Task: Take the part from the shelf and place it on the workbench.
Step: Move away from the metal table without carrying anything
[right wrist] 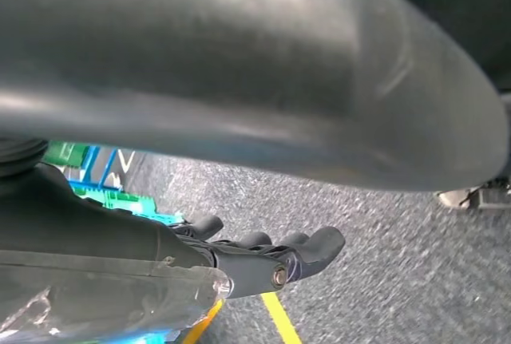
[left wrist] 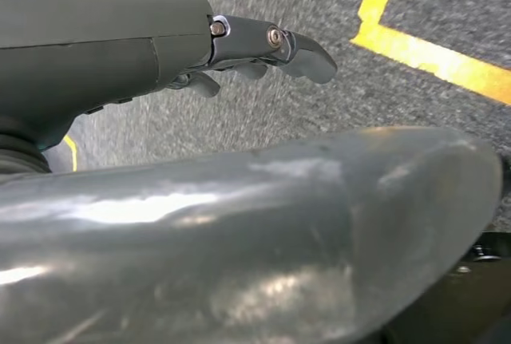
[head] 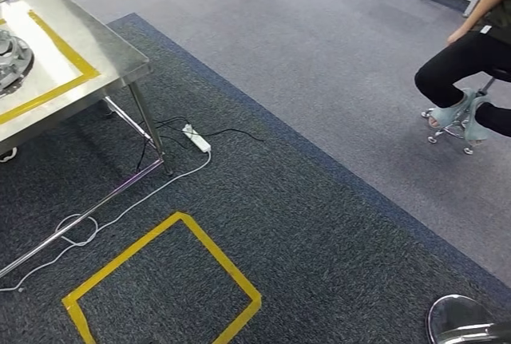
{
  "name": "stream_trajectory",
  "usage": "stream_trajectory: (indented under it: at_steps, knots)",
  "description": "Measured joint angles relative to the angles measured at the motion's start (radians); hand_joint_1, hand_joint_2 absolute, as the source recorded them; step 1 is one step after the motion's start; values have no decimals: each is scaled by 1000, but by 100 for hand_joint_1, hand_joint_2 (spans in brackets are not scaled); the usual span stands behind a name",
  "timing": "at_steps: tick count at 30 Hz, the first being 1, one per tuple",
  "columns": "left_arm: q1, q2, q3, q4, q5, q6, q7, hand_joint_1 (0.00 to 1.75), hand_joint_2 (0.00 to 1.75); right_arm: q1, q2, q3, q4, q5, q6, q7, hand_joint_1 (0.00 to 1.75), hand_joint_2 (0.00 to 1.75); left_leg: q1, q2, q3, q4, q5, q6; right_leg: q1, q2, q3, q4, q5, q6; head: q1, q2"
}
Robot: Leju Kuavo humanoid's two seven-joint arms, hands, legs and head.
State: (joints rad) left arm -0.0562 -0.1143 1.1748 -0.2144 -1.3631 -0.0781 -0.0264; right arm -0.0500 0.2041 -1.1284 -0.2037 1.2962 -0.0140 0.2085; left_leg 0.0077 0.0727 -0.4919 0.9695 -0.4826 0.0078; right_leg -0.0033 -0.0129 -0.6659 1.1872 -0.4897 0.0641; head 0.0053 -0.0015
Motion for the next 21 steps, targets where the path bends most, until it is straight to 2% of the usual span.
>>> stream_trajectory:
  at_steps: [2, 3, 4, 6, 8, 10, 11, 12, 13, 14, 15, 16, 17, 18, 19, 21]
  knots:
    - [-1, 0, 1, 0, 6, -3, 0, 0, 0, -2, 0, 0, 0, 4, -1, 0, 0, 0, -5, 20, 6, 1, -5, -9, 3, -36, 79, -131, 41, -10, -1, 0]
    - [-3, 1, 1, 0, 9, -5, 0, 0, 0, -3, 0, 0, 0, 5, -1, 0, 0, 0, -7, 29, 9, 1, -7, -15, 5, -46, 97, -162, 48, -16, -1, 0]
    - [-4, 1, 1, 0, 11, -7, 1, 0, 0, -3, 0, 0, 0, 7, -1, 0, 0, 0, -9, 36, 11, 0, -8, -20, 7, -46, 99, -170, 48, -24, -2, 0]
    - [-9, 1, 1, 0, 13, -9, 2, 0, 0, -2, 0, 0, 0, 8, -1, 1, 0, 0, -6, 44, 14, 0, -10, -33, 8, -24, 94, -174, 53, -39, -3, 0]
    - [-11, 1, 1, 0, 13, -9, 3, 0, 0, -2, -1, 0, 0, 8, 0, 2, 0, 0, -3, 6, -1, 38, -43, -43, 4, -3, 93, -181, 59, -53, -8, 0]
    - [-9, 0, 2, 0, 12, -9, 3, 0, 0, -5, -1, 0, 0, 8, 0, 2, 0, 0, -1, -48, -60, 161, -110, -47, 3, 21, 91, -185, 64, -60, -15, 0]
    - [-7, 0, 2, 0, 12, -9, 3, 0, 0, -5, -1, 0, 0, 8, 0, 2, 0, 0, -1, -60, -97, 233, -139, -47, 3, 34, 89, -185, 65, -62, -15, 0]
    - [-5, 0, 2, 0, 12, -8, 3, 0, 0, -5, -1, 0, 0, 8, 0, 2, 0, 0, -1, -65, -125, 284, -151, -47, 3, 49, 88, -185, 66, -62, -16, 0]
    - [-3, 0, 2, 0, 12, -8, 4, 0, 0, -4, -1, 0, 0, 8, 0, 2, 0, 0, 0, -68, -138, 299, -142, -47, 3, 64, 88, -185, 66, -62, -16, 0]
    - [-2, 0, 2, 0, 12, -7, 5, 0, 0, -3, -1, 0, 0, 8, -1, 2, 0, 0, 1, -70, -132, 274, -111, -46, 3, 79, 89, -184, 67, -61, -16, 0]
    - [-1, 1, 2, 0, 12, -7, 7, 0, 0, -2, -1, 0, 0, 9, -1, 2, 0, 0, 3, -79, -109, 215, -68, -46, 2, 95, 90, -183, 68, -58, -16, 0]
    - [-2, 1, 2, 0, 11, -6, 8, 0, 0, -2, -1, 0, 0, 9, -1, 2, 0, 0, 6, -101, -80, 145, -28, -46, 1, 109, 89, -182, 69, -55, -16, 0]
    - [-2, 1, 2, 0, 11, -6, 9, 0, 0, -3, -1, 0, 0, 10, -2, 3, 0, 0, 10, -123, -53, 79, -2, -45, 2, 123, 86, -178, 69, -50, -16, 0]
    - [-2, 1, 2, 0, 11, -6, 11, 0, 0, -4, -1, 0, 0, 10, -2, 3, 0, 0, 12, -142, -37, 37, 10, -44, 2, 135, 81, -175, 70, -44, -16, 0]
    - [-3, 1, 2, 0, 11, -6, 11, 0, 0, -4, -2, 0, 0, 11, -3, 3, 0, 0, 13, -152, -30, 18, 10, -41, 2, 146, 75, -173, 72, -38, -17, 0]
    - [-5, 0, 2, 0, 10, -6, 13, 0, 0, 0, -2, 0, 0, 12, -4, 4, 0, 0, 11, -135, -30, 15, 10, -30, -1, 160, 64, -175, 76, -27, -17, 0]
